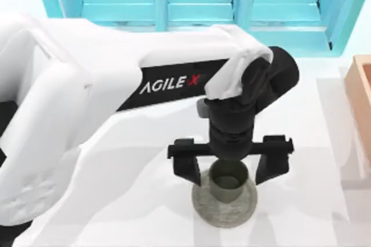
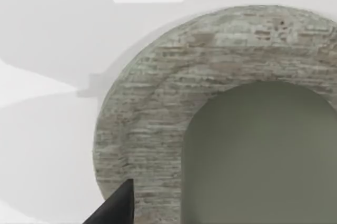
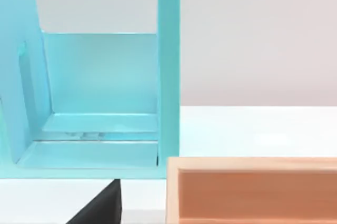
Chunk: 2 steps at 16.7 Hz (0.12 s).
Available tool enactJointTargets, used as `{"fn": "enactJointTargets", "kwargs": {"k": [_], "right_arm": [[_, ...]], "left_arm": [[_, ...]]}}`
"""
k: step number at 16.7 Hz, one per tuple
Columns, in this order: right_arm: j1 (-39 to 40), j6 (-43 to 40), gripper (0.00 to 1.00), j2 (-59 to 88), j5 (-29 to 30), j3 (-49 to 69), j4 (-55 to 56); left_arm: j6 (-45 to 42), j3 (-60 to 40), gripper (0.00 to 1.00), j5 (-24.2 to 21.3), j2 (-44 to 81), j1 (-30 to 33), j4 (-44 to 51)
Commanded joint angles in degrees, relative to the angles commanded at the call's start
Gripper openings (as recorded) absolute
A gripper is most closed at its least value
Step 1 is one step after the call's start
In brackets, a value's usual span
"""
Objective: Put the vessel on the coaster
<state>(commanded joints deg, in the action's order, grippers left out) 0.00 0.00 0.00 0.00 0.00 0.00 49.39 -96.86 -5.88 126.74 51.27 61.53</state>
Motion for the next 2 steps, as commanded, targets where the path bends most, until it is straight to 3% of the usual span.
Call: {"fn": "enactJointTargets", "kwargs": {"k": [2], "right_arm": [[0.0, 0.0, 1.0, 0.0, 0.0, 0.0, 0.0]], "left_arm": [[0.0, 0.0, 1.0, 0.0, 0.0, 0.0, 0.0]]}}
